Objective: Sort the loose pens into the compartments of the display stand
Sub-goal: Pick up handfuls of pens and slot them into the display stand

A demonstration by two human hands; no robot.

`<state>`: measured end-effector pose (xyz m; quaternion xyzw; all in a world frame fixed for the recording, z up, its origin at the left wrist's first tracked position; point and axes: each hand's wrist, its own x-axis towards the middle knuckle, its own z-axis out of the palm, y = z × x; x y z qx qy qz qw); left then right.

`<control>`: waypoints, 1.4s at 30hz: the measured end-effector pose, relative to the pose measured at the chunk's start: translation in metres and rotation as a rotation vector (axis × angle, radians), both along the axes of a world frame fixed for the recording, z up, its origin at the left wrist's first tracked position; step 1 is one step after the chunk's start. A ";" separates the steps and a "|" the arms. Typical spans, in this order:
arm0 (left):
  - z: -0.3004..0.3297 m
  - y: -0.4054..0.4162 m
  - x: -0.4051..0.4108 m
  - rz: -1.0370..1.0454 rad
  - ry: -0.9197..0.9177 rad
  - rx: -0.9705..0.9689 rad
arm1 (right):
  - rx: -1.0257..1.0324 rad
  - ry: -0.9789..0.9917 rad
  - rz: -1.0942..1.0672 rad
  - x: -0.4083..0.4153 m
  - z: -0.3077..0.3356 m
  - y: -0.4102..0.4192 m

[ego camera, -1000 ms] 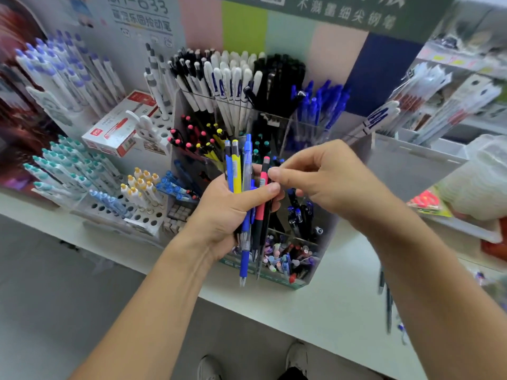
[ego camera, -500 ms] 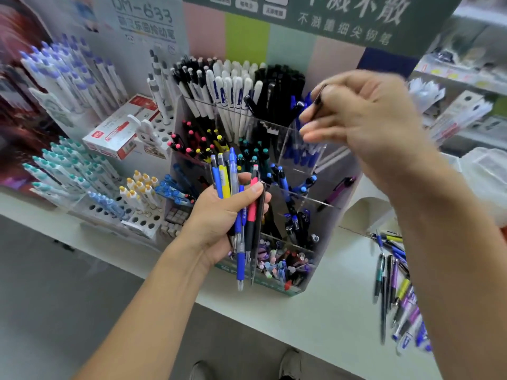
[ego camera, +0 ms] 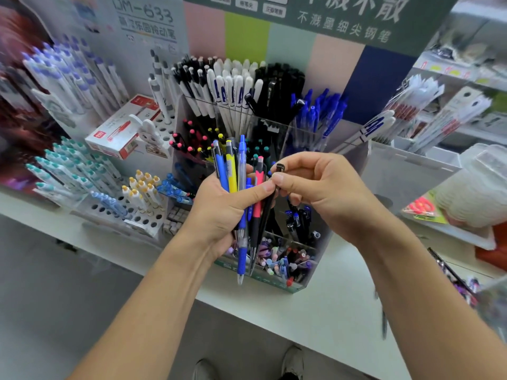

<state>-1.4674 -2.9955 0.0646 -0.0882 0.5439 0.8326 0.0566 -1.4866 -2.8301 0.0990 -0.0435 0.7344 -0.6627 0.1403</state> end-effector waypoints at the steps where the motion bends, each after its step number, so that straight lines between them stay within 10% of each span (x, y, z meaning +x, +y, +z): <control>1: 0.001 0.001 0.001 -0.014 -0.006 0.002 | -0.003 -0.008 0.014 0.000 0.001 0.002; 10: -0.001 0.008 0.015 -0.206 -0.099 0.043 | -0.070 0.095 -0.214 -0.005 0.001 0.017; 23: -0.007 0.007 0.015 -0.187 -0.032 -0.068 | -0.476 -0.281 -0.336 0.005 -0.006 0.023; 42: -0.012 -0.001 0.018 -0.079 0.010 -0.033 | -0.396 -0.178 -0.402 0.010 -0.009 0.000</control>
